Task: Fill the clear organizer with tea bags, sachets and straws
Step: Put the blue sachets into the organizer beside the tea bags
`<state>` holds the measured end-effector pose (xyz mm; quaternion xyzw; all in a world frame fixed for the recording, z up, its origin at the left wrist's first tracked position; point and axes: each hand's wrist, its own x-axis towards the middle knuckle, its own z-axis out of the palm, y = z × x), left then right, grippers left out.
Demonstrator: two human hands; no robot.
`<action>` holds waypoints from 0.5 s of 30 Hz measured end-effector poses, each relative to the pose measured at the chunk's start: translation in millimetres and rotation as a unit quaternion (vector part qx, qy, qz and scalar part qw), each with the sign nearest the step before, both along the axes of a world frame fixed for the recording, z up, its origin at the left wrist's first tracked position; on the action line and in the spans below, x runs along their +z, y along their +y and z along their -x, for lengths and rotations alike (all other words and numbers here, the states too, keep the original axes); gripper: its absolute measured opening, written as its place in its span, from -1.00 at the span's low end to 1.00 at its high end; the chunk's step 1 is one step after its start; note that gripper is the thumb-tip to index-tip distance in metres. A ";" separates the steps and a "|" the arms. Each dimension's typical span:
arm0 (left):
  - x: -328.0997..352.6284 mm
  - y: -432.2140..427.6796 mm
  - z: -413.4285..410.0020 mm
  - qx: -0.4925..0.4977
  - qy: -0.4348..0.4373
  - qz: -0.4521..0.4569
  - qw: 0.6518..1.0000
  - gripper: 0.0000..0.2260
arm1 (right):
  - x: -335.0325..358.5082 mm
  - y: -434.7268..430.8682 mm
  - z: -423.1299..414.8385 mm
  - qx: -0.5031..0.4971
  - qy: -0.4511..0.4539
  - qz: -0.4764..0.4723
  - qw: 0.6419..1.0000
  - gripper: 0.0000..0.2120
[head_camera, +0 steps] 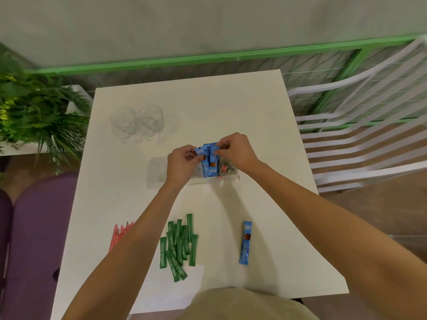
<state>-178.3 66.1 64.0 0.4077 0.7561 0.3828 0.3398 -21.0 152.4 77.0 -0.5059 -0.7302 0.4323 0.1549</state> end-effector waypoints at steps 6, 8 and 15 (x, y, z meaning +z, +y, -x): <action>-24.4 -0.5 -1.8 -0.002 -0.011 0.040 0.999 -0.94 | -21.2 -4.2 2.7 0.007 -0.042 0.015 0.999 -0.87; -28.0 -0.8 -1.0 -0.021 0.015 0.052 0.998 -0.94 | -26.5 -5.7 2.3 0.016 -0.057 0.020 0.998 -0.86; -35.9 3.5 3.2 -0.047 0.060 0.068 0.995 -0.91 | -30.7 -5.5 3.0 0.054 -0.096 -0.014 0.994 -0.88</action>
